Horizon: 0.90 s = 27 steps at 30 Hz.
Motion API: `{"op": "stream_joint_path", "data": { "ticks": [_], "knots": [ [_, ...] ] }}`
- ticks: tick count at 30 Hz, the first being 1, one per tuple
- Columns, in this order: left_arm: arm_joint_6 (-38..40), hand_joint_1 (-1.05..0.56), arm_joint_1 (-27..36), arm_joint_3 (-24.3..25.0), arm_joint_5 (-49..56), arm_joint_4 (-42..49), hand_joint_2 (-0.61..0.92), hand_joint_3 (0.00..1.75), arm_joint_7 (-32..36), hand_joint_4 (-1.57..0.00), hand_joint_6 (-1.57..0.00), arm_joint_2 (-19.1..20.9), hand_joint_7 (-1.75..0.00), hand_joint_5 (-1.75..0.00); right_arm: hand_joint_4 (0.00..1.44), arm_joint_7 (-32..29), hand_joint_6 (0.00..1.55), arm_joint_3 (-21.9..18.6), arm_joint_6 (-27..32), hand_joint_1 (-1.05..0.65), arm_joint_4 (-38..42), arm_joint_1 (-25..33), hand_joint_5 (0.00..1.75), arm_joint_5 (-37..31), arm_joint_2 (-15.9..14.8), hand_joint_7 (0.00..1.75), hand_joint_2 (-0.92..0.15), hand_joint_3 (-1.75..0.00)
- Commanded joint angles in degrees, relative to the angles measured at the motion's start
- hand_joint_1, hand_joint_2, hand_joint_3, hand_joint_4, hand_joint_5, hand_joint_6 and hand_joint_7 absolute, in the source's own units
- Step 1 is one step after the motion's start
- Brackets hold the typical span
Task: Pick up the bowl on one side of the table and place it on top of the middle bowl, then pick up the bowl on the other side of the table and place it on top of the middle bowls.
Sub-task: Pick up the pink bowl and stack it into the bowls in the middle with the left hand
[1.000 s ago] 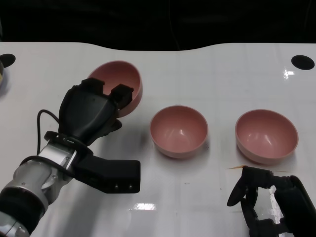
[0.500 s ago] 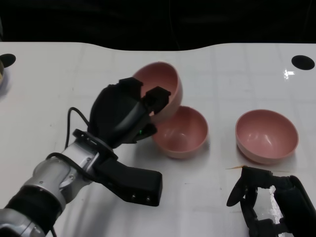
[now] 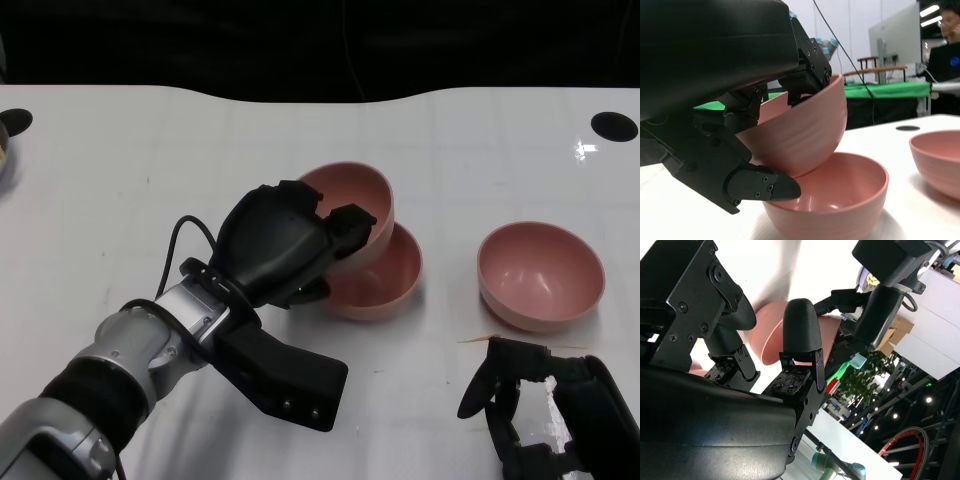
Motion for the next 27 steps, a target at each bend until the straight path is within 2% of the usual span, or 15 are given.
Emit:
{"op": "stream_joint_path", "data": {
  "ticks": [1, 4, 6, 8, 9, 11, 13, 15, 19, 27],
  "knots": [
    [-0.91, -0.26, -2.71, -0.63, -0.18, 1.16, 0.8, 0.21, -2.55, -0.87, -0.78, 0.15, -1.5, -1.75, 0.91, -0.23, 0.88, -0.17, -0.01, 0.23, 0.04, 0.01, 1.7, 0.35, -0.36, 1.32, -0.11, -1.65],
    [-2.6, -0.26, -3.61, -0.06, -2.1, 1.4, 0.84, 0.17, -7.36, -0.85, -0.8, 0.01, -1.4, -1.75, 0.91, -0.04, 0.88, -0.07, 0.12, 0.23, -0.07, -0.03, 1.7, 0.5, -0.37, 1.32, -0.11, -1.65],
    [-5.11, -0.21, -3.76, 1.27, -5.62, 1.86, 0.85, 0.14, -12.06, -0.82, -0.84, -0.17, -1.14, -1.59, 0.9, 0.09, 0.88, 0.0, 0.39, 0.22, -0.28, 0.02, 1.7, 0.46, -0.42, 1.33, -0.11, -1.65],
    [-5.12, -0.28, -3.84, 2.29, -8.85, 1.1, 0.89, 0.1, -19.05, -0.68, -0.7, -0.15, -0.53, -1.2, 0.9, 0.2, 0.88, 0.07, 0.64, 0.22, -0.37, 0.08, 1.7, 0.58, -0.38, 1.33, -0.11, -1.65],
    [-4.65, -0.33, -3.78, 2.67, -9.97, 0.26, 0.91, 0.1, -21.96, -0.6, -0.64, -0.08, -0.3, -0.95, 0.9, 0.16, 0.88, 0.09, 0.61, 0.22, -0.28, 0.07, 1.7, 0.62, -0.33, 1.33, -0.11, -1.65],
    [-3.37, -0.53, -3.62, 3.04, -10.78, -1.59, 0.92, 0.12, -25.67, -0.3, -0.4, 0.15, -0.07, -0.52, 0.9, 0.12, 0.88, 0.13, 0.45, 0.22, -0.12, 0.02, 1.71, 0.63, -0.33, 1.33, -0.11, -1.65],
    [-1.87, -0.66, -3.48, 3.22, -10.54, -3.51, 0.92, 0.18, -27.82, -0.12, -0.25, 0.32, -0.01, -0.36, 0.9, 0.01, 0.88, 0.14, -0.02, 0.22, 0.24, -0.15, 1.71, 0.58, -0.4, 1.33, -0.11, -1.65],
    [-0.49, -0.76, -3.34, 3.2, -10.07, -5.29, 0.92, 0.23, -29.31, -0.03, -0.16, 0.52, -0.01, -0.29, 0.9, 0.05, 0.88, 0.18, -0.26, 0.22, 0.49, -0.24, 1.71, 0.76, -0.42, 1.33, -0.11, -1.65],
    [1.71, -0.89, -3.45, 2.66, -9.27, -8.34, 0.92, 0.35, -33.35, 0.0, -0.11, 1.18, 0.0, -0.23, 0.9, 0.02, 0.88, 0.18, 0.2, 0.22, 0.1, -0.1, 1.71, 0.42, -0.46, 1.33, -0.11, -1.65],
    [4.65, -0.95, -1.19, 3.41, -8.91, -14.54, 0.92, 0.38, -37.62, 0.0, -0.06, 3.16, 0.0, -0.09, 0.9, 0.16, 0.88, 0.2, 0.28, 0.21, -0.16, -0.02, 1.7, 0.63, -0.46, 1.33, -0.09, -1.68]
  ]
}}
